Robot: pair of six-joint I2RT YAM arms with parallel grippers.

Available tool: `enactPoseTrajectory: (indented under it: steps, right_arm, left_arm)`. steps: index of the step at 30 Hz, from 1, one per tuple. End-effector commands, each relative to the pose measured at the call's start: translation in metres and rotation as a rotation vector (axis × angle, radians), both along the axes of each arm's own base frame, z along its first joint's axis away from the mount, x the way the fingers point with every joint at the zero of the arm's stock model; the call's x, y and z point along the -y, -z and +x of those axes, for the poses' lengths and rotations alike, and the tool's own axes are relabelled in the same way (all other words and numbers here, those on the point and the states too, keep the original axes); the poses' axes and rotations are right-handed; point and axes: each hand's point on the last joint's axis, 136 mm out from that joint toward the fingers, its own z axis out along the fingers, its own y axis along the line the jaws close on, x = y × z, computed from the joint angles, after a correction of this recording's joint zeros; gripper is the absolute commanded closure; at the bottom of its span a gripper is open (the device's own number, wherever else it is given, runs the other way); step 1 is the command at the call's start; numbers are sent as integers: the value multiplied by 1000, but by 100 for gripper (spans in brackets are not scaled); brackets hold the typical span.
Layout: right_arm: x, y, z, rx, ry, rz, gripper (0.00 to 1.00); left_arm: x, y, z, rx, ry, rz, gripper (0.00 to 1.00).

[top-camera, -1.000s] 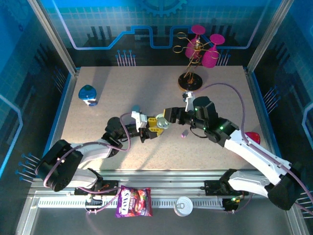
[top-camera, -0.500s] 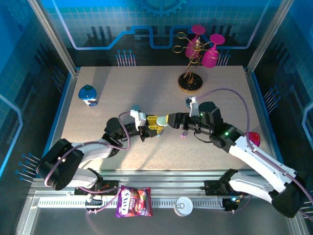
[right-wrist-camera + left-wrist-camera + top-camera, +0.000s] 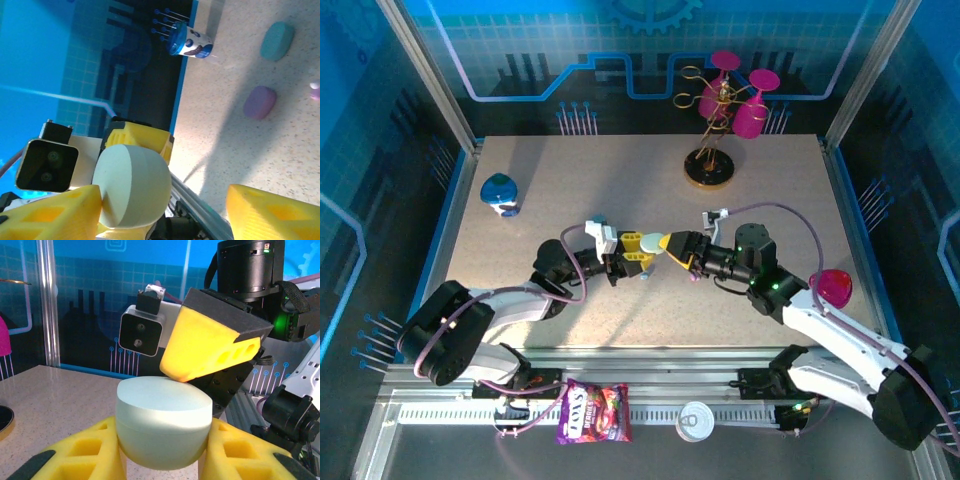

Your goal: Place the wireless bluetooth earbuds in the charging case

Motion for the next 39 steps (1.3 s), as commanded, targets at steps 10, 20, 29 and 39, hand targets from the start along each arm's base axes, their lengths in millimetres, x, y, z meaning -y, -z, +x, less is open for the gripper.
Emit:
enactPoseTrajectory:
  steps: [10, 20, 29, 39]
  right_arm:
    - [-16, -6, -5, -27, -28, 131, 59]
    - [-16, -1, -2, -17, -18, 115, 81]
    - [14, 18, 18, -5, 106, 24, 82]
    - [89, 88, 62, -69, 356, -270, 82]
  left_arm:
    - [4, -22, 2, 46, 14, -53, 78]
    - [1, -20, -2, 52, 2, -38, 72]
    - [-4, -13, -4, 56, -37, 1, 23]
    - [-21, 33, 3, -13, -179, 274, 1]
